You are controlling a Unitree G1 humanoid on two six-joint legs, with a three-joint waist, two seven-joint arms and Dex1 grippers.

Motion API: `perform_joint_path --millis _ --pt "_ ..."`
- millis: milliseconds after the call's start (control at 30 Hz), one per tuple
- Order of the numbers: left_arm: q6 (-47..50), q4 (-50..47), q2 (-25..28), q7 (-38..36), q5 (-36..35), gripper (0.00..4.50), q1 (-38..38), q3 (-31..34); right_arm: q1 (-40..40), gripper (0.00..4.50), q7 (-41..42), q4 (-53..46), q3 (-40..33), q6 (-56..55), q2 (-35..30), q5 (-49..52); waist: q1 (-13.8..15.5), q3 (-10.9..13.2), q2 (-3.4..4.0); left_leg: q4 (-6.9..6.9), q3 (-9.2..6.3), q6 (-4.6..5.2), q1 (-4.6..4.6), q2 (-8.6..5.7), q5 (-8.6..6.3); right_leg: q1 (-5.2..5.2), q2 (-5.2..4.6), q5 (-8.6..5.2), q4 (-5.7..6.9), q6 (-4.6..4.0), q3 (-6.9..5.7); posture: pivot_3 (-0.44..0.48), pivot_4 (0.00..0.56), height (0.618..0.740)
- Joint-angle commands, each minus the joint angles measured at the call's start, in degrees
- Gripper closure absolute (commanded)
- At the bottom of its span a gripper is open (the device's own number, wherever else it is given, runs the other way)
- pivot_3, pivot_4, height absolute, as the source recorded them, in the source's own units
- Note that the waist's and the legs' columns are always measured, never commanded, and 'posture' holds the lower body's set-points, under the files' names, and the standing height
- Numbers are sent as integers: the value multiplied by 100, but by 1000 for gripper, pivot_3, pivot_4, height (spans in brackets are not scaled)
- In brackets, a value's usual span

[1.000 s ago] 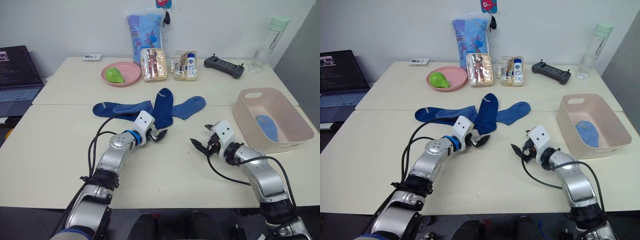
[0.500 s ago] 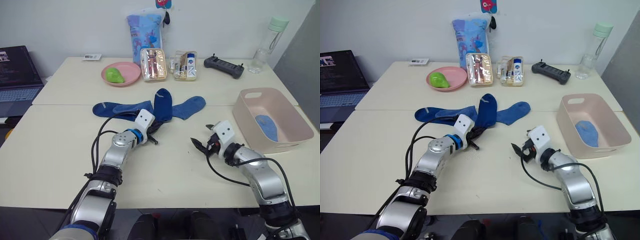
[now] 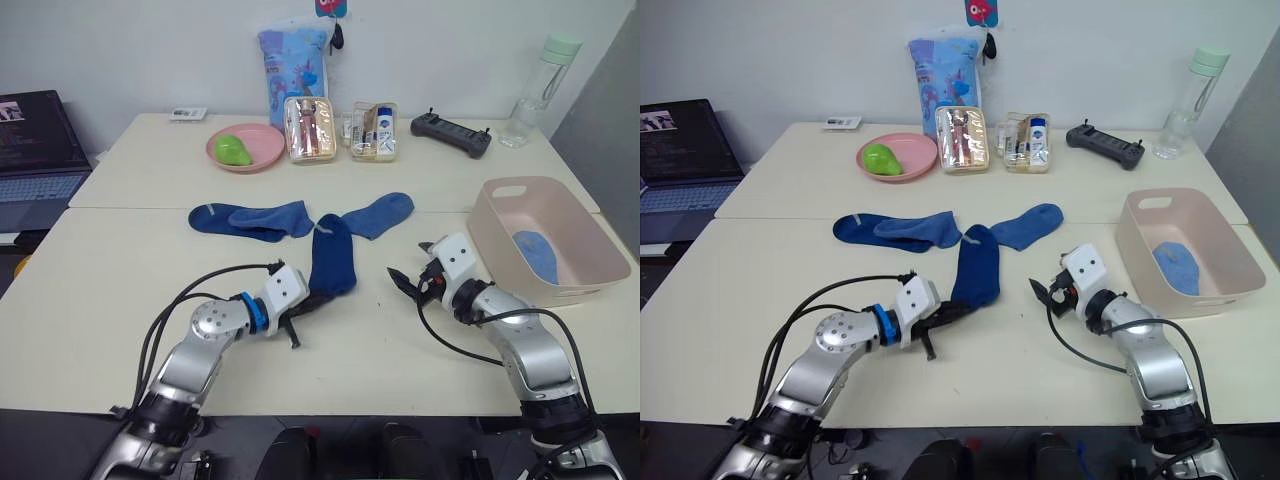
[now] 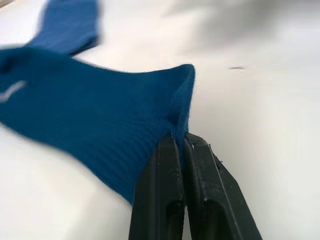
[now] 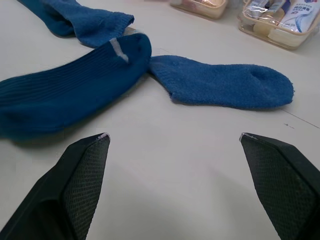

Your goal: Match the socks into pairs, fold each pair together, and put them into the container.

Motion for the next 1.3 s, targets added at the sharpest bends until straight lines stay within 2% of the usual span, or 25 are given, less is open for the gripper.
perform_joint_path --millis 33,167,500,633,900,1033,1300 --pt "213 -900 604 -647 -206 4482 522 -192 -111 0 64 10 -99 -168 -75 48 -23 3 5 0 1 0 2 0 0 0 0 0 0 0 0 0 150 740" --pt "263 -1103 936 -692 -90 4482 724 -214 -186 0 140 96 -49 -176 -68 64 -24 7 12 -2 -2 1 4 2 0 1 1 -1 1 -1 -4 0 150 740" --pt "455 -1115 850 -449 -251 4482 746 -45 -336 0 324 239 141 -174 93 120 -26 7 12 -1 0 2 4 1 -1 2 1 -1 0 0 -4 0 150 740" --pt "464 -1111 833 -413 -273 4482 764 -34 -506 0 622 290 360 421 277 458 -44 8 13 -1 0 2 6 2 -1 2 1 -1 2 0 -4 0 150 740" --pt "447 -1086 772 -319 -225 4482 706 -87 -1102 0 787 1172 870 401 610 289 -61 8 14 -1 -1 2 7 1 0 3 1 -1 0 0 -4 0 150 740" --pt "456 -1113 759 -299 -236 4500 723 -73 -1313 900 727 1532 866 511 750 314 -70 9 15 -2 -1 2 6 1 -1 1 1 -1 1 -1 -4 0 150 740" --pt "531 -1214 730 -220 -272 4500 787 -83 -1615 3875 857 1866 826 529 906 428 -76 9 15 -2 -2 2 6 1 0 2 1 -1 2 -1 -5 0 150 740"
